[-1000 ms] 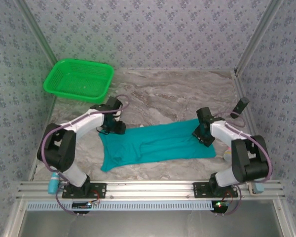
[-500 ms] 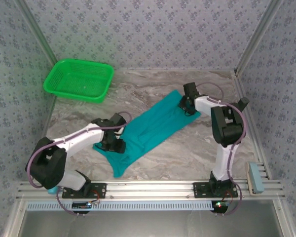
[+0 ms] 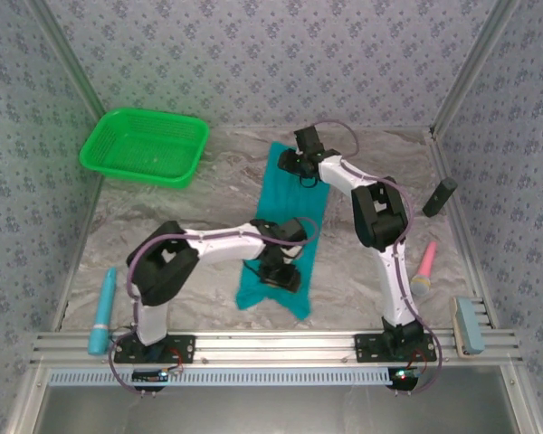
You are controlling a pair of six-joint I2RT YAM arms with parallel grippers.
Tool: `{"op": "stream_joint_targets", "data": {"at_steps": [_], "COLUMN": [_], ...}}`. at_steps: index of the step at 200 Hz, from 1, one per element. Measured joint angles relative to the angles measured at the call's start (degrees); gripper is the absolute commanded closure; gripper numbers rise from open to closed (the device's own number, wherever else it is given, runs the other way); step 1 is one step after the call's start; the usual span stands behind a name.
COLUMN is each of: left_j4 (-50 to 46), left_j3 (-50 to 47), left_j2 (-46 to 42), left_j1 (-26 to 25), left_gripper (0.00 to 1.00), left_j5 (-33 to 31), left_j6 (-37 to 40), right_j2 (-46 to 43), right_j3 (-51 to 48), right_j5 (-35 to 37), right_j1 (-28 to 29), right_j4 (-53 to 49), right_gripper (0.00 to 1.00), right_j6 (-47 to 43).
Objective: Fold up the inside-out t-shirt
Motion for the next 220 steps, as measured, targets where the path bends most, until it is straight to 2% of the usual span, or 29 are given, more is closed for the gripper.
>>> {"op": "stream_joint_targets", "data": {"at_steps": [21, 50, 76, 96, 103, 106, 109, 113, 140, 165, 192, 220], "left_j4": [3.8, 5.0, 5.3, 7.2, 8.6, 9.1, 9.9, 11.5, 21.2, 28.1, 31.2, 34.3], "left_j3": [4.8, 5.6, 4.2, -0.5, -3.0, -4.1, -5.4, -7.8, -24.3, -37.1, -41.6, -42.9], "left_j2": [3.4, 1.6, -6.3, -16.5, -20.1, -21.5, -22.9, -25.0, -34.5, -41.1, -46.2, -47.9], "left_j1": [-2.2, -3.2, -3.0, -2.8, -2.6, -2.5, -2.4, -2.1, -0.3, 0.4, 1.0, 1.1], "left_gripper": [0.46, 0.44, 0.43, 0.39, 0.35, 0.24, 0.06, 0.01, 0.0, 0.0, 0.0, 0.0], "left_j5": [4.1, 6.6, 5.7, 1.8, 0.2, -0.4, -1.1, -2.4, -10.1, -17.4, -19.6, -18.8], "left_j6": [-1.3, -1.9, 1.0, 6.4, 8.6, 9.4, 10.6, 12.0, 19.0, 22.6, 28.1, 32.9], "right_j2": [-1.6, -9.9, -19.6, -22.3, -22.3, -22.2, -21.9, -21.6, -16.7, -12.3, -9.1, -7.9], "right_j3": [1.4, -3.0, -11.2, -15.0, -16.2, -16.7, -17.2, -17.5, -17.9, -16.4, -13.5, -11.3], "right_j5": [-0.5, 0.1, 0.2, 1.9, 2.9, 3.3, 3.7, 4.1, 6.3, 7.6, 8.1, 6.1], "right_j1": [-0.9, -5.5, -9.3, -7.6, -6.1, -5.4, -4.4, -3.5, 2.7, 4.4, 4.4, 5.0], "right_j4": [-3.4, -10.2, -13.4, -15.1, -15.1, -15.1, -15.2, -15.5, -16.1, -16.9, -17.0, -16.9], "right_gripper": [0.48, 0.48, 0.47, 0.45, 0.44, 0.44, 0.43, 0.43, 0.41, 0.41, 0.43, 0.44], "right_j6": [-1.5, -1.6, -4.5, -8.4, -9.4, -9.7, -10.1, -10.4, -11.9, -12.2, -12.1, -12.5]}}
